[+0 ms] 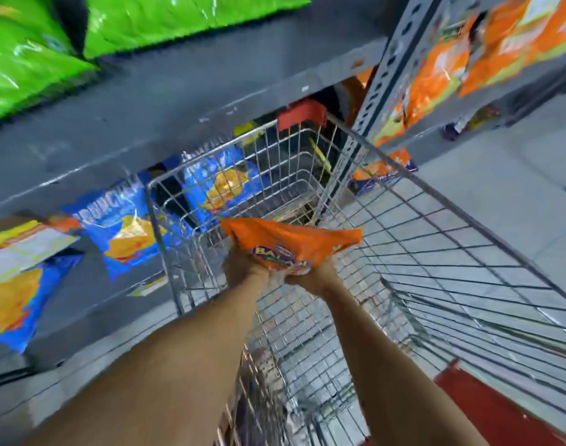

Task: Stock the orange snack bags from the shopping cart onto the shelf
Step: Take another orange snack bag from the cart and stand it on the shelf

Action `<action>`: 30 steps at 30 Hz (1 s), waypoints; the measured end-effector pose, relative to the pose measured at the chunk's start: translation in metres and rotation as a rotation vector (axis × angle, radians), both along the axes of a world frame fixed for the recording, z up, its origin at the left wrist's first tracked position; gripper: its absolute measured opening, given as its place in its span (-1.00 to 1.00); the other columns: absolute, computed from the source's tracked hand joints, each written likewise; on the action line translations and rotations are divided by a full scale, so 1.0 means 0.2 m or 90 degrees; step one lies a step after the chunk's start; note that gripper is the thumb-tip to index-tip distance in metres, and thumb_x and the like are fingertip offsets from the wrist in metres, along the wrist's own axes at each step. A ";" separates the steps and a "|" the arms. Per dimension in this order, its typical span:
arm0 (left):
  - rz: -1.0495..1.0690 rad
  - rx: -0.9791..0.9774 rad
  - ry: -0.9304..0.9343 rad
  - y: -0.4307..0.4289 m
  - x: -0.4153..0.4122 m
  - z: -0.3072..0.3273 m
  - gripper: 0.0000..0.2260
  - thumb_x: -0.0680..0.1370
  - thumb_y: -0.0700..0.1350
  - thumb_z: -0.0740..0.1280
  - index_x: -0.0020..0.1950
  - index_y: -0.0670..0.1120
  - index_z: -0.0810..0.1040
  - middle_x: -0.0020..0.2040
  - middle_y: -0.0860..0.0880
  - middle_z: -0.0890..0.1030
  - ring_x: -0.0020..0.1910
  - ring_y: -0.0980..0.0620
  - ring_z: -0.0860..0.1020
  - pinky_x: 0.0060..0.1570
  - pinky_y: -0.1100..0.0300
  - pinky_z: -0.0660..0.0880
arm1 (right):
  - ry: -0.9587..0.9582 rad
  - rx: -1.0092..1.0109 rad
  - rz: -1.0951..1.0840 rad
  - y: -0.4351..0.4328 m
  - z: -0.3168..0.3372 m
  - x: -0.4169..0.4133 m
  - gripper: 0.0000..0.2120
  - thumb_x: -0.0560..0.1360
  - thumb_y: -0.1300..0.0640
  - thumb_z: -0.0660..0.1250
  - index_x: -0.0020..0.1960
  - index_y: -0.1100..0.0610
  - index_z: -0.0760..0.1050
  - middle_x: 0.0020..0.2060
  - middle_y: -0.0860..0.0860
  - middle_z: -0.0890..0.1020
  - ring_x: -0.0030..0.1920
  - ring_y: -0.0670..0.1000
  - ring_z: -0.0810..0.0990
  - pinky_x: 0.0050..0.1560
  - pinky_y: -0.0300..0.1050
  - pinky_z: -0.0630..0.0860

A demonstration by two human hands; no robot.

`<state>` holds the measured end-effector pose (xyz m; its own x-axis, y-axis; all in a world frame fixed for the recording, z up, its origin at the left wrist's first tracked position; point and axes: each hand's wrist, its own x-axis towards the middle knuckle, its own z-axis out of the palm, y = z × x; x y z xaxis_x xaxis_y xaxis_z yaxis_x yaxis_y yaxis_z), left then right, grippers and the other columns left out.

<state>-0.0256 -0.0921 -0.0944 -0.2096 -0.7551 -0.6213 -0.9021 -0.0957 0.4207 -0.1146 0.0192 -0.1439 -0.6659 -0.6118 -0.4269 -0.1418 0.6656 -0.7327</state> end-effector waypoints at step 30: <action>-0.162 -0.307 0.667 -0.44 1.36 2.17 -0.29 0.02 0.11 0.65 0.10 0.04 0.52 0.03 0.00 0.71 0.08 0.01 0.65 0.15 -0.10 0.56 | 0.022 -0.626 0.124 -0.29 2.20 0.89 -0.42 0.11 -0.13 0.63 0.06 0.02 0.59 -0.05 -0.05 0.75 -0.05 -0.02 0.70 -0.04 -0.13 0.64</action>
<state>0.2459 -0.1798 0.3403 -0.6262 -0.7272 0.2812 -0.0660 0.4088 0.9102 0.0635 -0.0395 0.2965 -0.5191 -0.7822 0.3444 -0.2152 -0.2704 -0.9384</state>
